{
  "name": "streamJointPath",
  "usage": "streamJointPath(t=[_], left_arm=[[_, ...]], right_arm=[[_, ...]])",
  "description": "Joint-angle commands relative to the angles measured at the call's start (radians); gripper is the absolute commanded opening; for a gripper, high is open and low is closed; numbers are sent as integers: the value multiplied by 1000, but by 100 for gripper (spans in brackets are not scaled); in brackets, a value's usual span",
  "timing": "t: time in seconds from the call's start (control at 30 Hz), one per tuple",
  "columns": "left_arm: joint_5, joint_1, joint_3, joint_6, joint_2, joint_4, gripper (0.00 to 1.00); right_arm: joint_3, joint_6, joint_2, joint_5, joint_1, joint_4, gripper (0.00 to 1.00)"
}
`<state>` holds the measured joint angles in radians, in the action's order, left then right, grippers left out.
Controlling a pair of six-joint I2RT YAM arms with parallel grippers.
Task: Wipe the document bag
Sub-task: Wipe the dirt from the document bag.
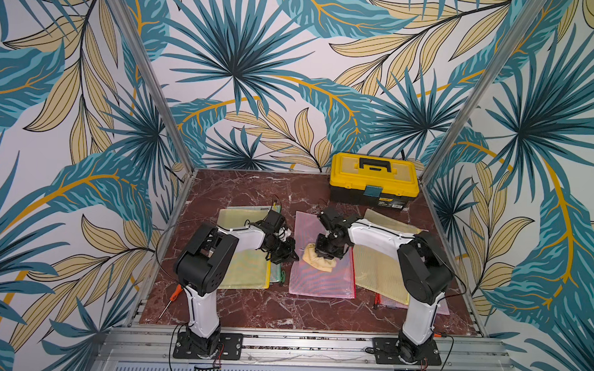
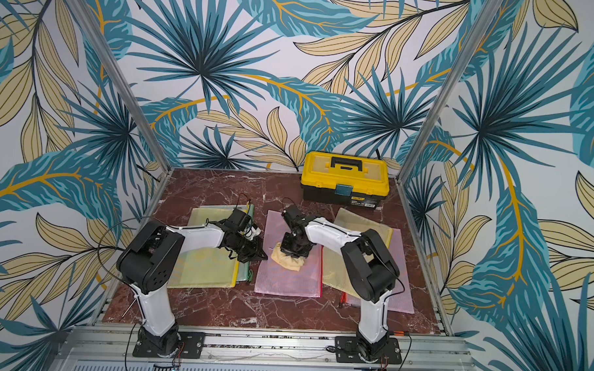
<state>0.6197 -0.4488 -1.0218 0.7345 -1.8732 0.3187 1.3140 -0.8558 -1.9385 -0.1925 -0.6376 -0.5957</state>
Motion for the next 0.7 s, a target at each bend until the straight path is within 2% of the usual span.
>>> streamJointPath(t=[0.0,0.1,0.27,0.37,0.5,0.67], left_arm=[[-61,12,-31,19,2,7,0],[-51,15,-49,25,0,8,0],[-48,27,-53,27,-7,8,0],[-62,34,-43,34,-7,7,0],[-63,35,-43,49,-7,7,0],[-68,35,-55,61,12,7,0]], right_arm=[[-25,-77,-17,-46,-1,34,0],[-88,-45,25,7,25,-16,0],[-298,19,189,44,179,-61,0],[-343,54,280,102,241,-130,0],[-292,31,279,81,184,-122,0],[-79,-18,74,44,1,-103,0]])
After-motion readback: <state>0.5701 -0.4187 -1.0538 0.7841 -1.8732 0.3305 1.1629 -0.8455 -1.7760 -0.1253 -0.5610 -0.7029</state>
